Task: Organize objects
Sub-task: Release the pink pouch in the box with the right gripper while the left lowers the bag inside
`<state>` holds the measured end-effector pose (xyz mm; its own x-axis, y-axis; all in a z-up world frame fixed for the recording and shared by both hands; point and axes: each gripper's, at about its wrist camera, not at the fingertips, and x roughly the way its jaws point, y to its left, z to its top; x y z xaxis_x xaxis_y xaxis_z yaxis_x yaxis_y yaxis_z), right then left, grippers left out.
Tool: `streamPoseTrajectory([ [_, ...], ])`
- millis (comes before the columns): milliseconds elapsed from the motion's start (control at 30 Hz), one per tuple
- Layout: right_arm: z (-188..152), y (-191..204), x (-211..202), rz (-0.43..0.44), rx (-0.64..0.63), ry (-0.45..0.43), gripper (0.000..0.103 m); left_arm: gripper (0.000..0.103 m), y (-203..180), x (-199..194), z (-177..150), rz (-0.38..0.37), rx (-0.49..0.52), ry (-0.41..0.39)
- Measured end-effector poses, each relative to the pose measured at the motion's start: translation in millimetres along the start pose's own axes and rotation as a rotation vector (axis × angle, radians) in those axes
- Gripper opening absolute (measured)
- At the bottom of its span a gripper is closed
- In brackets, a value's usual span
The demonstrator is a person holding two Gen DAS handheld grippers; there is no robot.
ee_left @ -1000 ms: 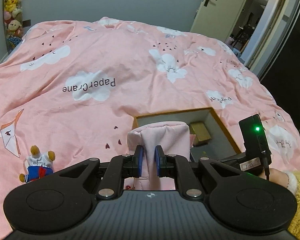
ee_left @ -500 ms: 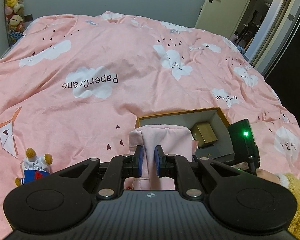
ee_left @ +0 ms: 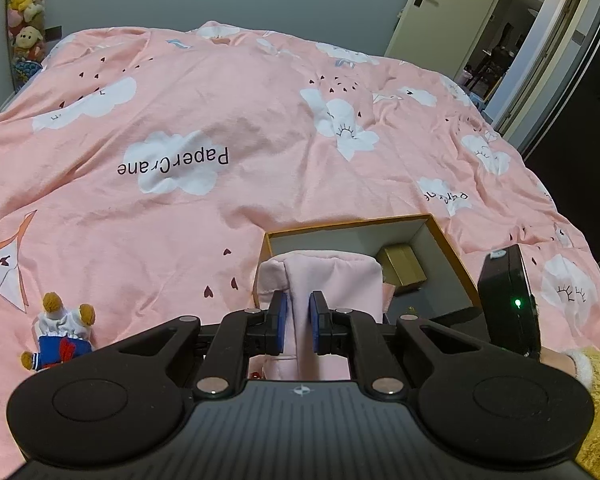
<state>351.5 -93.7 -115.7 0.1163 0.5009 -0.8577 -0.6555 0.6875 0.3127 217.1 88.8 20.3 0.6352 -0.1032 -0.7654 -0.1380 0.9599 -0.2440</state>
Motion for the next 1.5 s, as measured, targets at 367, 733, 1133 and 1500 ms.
streamPoseTrajectory([
  [367, 2.6, 18.6, 4.2, -0.115, -0.064, -0.017, 0.032, 0.013, 0.9, 1.2, -0.3, -0.001, -0.001, 0.005],
  [733, -12.6, 14.4, -2.4, -0.057, -0.041, 0.033, 0.006, 0.013, -5.2, 5.4, -0.4, -0.008, -0.002, 0.011],
  [1133, -16.7, 4.9, -12.1, -0.097, 0.030, -0.042, 0.004, 0.013, -20.6, 23.5, 3.8, -0.056, -0.047, 0.045],
  [1500, -36.2, 1.1, -32.9, -0.133, 0.041, -0.085, 0.010, 0.013, -25.2, 68.0, 3.0, 0.049, -0.157, 0.075],
])
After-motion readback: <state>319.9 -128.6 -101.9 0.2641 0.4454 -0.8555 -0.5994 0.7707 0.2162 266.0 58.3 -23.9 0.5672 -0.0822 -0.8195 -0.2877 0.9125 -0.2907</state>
